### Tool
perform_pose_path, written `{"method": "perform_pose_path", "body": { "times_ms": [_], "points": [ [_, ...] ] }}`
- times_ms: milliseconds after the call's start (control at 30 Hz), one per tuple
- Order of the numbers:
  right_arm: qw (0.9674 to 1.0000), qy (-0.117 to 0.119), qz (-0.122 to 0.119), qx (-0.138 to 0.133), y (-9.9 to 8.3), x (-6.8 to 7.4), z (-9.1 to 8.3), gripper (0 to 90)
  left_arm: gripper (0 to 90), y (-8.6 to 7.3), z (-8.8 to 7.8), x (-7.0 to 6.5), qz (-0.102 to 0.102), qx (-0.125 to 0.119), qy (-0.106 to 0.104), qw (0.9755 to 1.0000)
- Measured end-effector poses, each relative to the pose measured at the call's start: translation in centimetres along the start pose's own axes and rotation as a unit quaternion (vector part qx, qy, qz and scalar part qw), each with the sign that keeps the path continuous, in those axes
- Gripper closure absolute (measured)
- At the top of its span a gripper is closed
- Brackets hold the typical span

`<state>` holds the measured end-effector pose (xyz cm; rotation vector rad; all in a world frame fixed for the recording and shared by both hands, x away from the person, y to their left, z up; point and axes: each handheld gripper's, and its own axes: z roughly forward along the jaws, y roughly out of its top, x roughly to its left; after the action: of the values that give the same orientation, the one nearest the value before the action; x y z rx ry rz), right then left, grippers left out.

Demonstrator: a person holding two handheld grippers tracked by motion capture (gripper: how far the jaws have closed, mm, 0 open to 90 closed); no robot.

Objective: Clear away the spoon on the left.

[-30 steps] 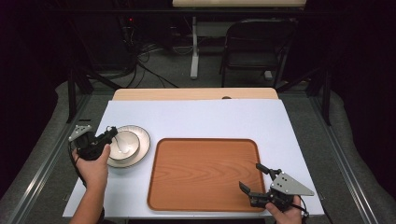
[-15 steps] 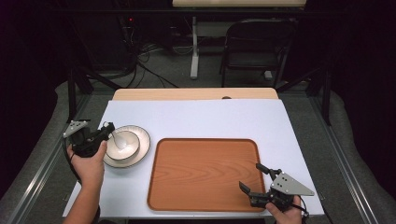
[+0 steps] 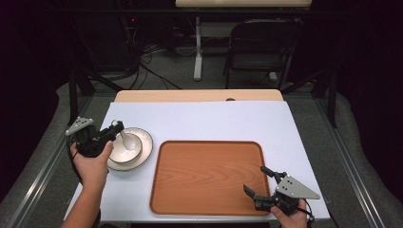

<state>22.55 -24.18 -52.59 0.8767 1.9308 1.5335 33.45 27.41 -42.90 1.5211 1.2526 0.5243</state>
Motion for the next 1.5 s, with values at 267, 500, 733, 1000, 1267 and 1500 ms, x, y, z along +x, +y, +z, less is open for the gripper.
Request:
{"method": "perform_pose_path", "body": {
  "times_ms": [267, 500, 733, 1000, 1267, 1500],
  "points": [
    [1.0, 0.0, 0.0, 0.0, 0.0, 0.0, 0.0, 14.1, 84.9, 0.6, 0.0, -2.1, 0.02, 0.015, -0.036, 0.9991],
    [1.0, 0.0, 0.0, 0.0, 0.0, 0.0, 0.0, 14.1, 84.9, 0.6, 0.5, -4.4, 0.046, 0.042, -0.079, 0.9949],
    [1.0, 0.001, -0.001, -0.001, 0.0, 0.0, 0.0, 14.2, 84.9, 0.1, 1.0, -6.6, 0.071, 0.062, -0.11, 0.9894],
    [1.0, 0.001, 0.0, -0.001, 0.0, 0.0, -0.1, 14.2, 84.9, -1.6, 1.9, -8.7, 0.081, 0.097, -0.151, 0.9804],
    [1.0, 0.001, -0.001, -0.001, 0.0, 0.0, -0.1, 14.2, 84.9, -3.5, 2.8, -9.9, 0.081, 0.132, -0.177, 0.9718],
    [1.0, 0.0, 0.001, -0.001, 0.0, 0.0, -0.1, 14.2, 84.9, -5.2, 3.3, -10.5, 0.073, 0.171, -0.198, 0.9624]
  ]
}}
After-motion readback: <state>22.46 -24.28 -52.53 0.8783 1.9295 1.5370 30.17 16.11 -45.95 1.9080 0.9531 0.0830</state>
